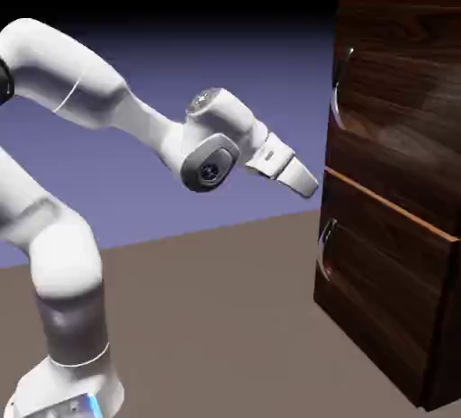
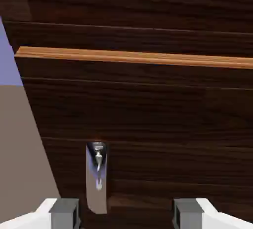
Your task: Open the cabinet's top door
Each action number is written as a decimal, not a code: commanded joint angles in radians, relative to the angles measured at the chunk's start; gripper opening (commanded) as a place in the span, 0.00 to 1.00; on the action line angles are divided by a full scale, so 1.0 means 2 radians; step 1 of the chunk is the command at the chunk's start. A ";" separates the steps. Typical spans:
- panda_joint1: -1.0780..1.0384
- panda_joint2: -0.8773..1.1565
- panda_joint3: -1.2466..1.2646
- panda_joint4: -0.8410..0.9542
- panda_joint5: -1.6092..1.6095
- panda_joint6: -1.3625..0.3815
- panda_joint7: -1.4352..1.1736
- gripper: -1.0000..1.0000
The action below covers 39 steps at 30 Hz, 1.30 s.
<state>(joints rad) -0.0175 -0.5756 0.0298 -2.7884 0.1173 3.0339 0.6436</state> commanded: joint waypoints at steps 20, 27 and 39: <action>-0.109 -0.021 0.111 0.080 0.435 -0.012 -0.361 0.50; -0.148 -0.028 0.149 0.108 0.587 -0.016 -0.487 0.50; -0.213 -0.040 0.216 0.156 0.848 -0.023 -0.704 0.50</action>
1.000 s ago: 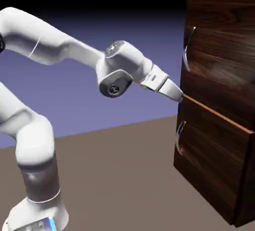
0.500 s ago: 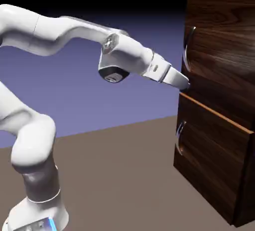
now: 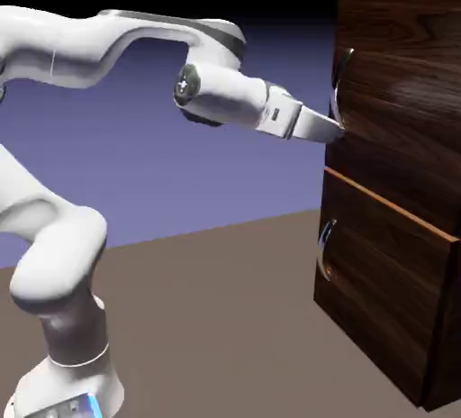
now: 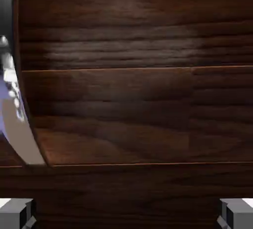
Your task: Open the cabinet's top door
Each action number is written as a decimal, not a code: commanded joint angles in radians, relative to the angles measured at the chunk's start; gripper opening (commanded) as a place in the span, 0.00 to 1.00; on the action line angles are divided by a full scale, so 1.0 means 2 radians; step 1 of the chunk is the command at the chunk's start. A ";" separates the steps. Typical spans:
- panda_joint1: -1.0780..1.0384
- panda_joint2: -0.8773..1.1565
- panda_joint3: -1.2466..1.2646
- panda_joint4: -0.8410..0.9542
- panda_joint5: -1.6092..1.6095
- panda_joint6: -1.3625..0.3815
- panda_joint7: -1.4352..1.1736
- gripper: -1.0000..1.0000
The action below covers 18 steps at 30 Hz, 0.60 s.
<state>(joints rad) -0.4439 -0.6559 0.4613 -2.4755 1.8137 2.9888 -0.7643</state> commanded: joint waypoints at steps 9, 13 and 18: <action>-0.049 -0.009 0.050 0.036 0.196 -0.005 -0.162 0.50; -0.071 -0.013 0.072 0.052 0.283 -0.008 -0.235 0.50; -0.098 -0.019 0.100 0.072 0.392 -0.010 -0.325 0.50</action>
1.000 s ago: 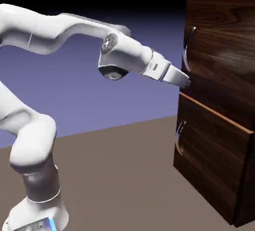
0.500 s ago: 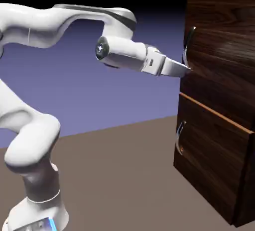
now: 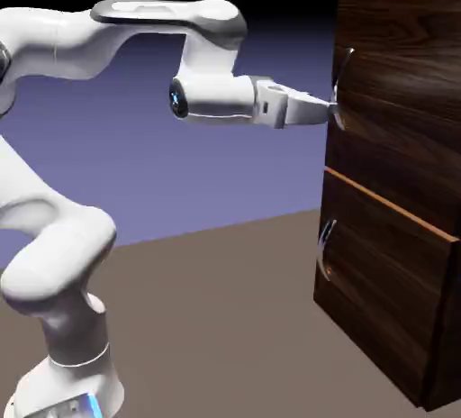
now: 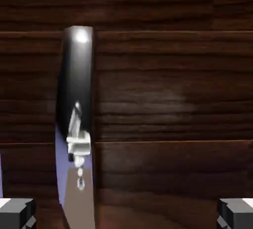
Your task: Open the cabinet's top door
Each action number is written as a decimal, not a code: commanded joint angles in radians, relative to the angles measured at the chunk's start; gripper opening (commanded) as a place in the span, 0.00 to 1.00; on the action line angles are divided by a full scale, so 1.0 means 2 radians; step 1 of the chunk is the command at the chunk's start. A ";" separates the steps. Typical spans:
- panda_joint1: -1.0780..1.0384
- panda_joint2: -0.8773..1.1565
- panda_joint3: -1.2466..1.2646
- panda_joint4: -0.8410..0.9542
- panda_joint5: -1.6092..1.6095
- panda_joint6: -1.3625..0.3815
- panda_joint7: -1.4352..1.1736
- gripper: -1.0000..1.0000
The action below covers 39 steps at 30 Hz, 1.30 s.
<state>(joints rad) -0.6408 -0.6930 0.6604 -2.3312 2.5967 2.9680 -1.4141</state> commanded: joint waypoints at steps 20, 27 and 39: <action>-0.007 0.047 0.004 0.035 0.066 -0.042 -0.091 0.00; 0.115 0.005 -0.115 -0.047 -0.076 -0.093 -0.002 0.00; 0.214 -0.099 -0.289 -0.163 -0.337 -0.220 0.141 0.00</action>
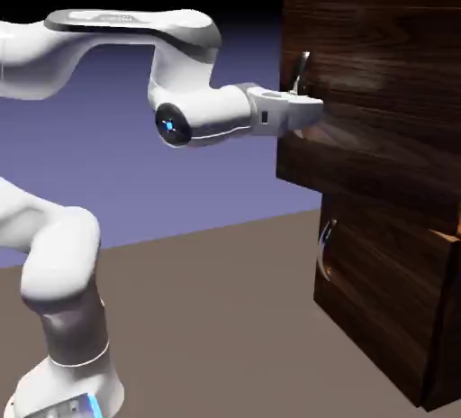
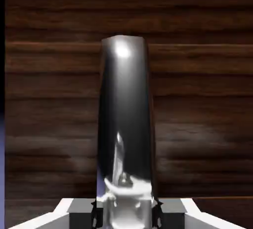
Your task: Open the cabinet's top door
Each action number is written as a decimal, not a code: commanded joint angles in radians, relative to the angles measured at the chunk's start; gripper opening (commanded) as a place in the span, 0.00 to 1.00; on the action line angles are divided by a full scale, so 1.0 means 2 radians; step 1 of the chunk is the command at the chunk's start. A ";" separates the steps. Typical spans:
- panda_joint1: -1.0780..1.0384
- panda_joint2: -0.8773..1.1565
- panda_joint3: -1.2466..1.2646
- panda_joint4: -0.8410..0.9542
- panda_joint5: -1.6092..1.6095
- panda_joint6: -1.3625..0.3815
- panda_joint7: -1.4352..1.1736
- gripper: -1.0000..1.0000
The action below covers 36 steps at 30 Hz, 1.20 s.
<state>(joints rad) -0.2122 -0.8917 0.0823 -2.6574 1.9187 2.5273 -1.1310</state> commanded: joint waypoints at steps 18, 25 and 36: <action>0.002 -0.013 -0.302 0.022 -0.358 -0.354 0.080 0.00; 0.059 0.056 -0.429 0.116 -0.443 -0.503 0.069 0.00; 0.224 0.152 -0.628 0.282 -0.503 -0.687 0.045 0.00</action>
<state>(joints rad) 0.2357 -0.5871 -1.1741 -2.0935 0.9122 1.1514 -1.0403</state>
